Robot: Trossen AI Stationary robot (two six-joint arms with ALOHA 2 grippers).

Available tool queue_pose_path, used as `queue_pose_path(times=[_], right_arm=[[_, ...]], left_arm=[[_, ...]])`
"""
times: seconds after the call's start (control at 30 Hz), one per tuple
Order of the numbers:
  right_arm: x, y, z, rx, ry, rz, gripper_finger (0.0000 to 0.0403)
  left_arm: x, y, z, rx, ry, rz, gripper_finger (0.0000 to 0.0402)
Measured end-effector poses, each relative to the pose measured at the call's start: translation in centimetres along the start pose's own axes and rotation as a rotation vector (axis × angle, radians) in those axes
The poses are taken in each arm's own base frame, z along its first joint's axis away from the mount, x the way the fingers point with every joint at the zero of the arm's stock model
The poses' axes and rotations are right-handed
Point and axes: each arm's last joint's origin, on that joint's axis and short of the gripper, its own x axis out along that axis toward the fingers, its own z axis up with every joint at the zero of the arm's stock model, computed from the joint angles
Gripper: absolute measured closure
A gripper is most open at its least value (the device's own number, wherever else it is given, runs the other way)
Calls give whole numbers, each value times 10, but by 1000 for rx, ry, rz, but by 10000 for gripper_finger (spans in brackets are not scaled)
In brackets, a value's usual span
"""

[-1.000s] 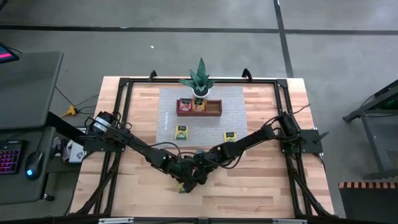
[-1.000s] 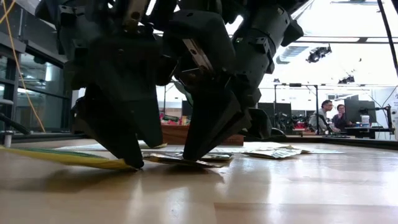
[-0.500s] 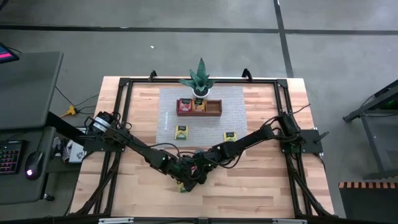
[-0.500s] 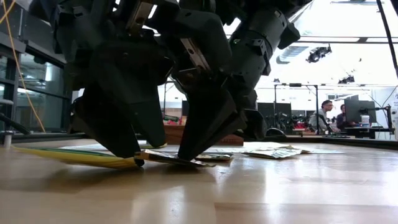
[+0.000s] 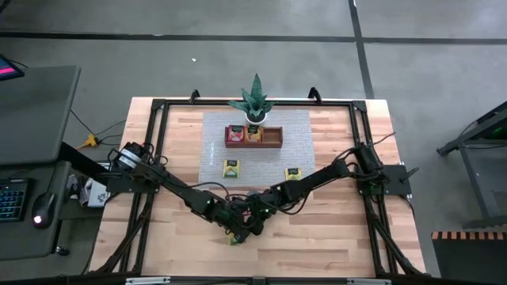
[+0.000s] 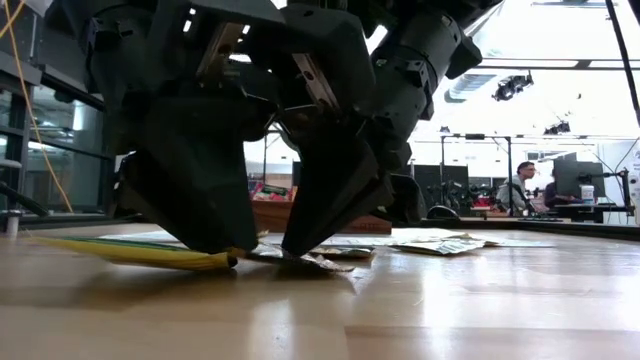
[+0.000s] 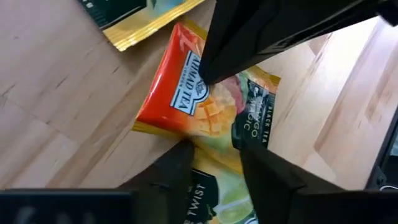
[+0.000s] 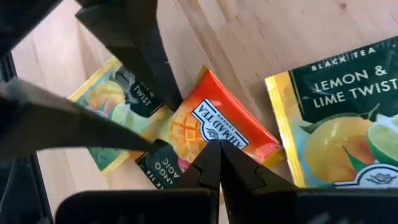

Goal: Pick & Place Tea
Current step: Put the orange tea bag into the middle section of the wooden organizer

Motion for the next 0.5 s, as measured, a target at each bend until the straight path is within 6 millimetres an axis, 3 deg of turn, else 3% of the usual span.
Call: queue_pose_path(times=[0.27,0.5], right_arm=[[0,1,0,13,-4,2,403],[-1,1,1,15,-7,3,403]], left_arm=[[1,0,1,18,-1,2,391],[0,2,0,41,-7,29,399]])
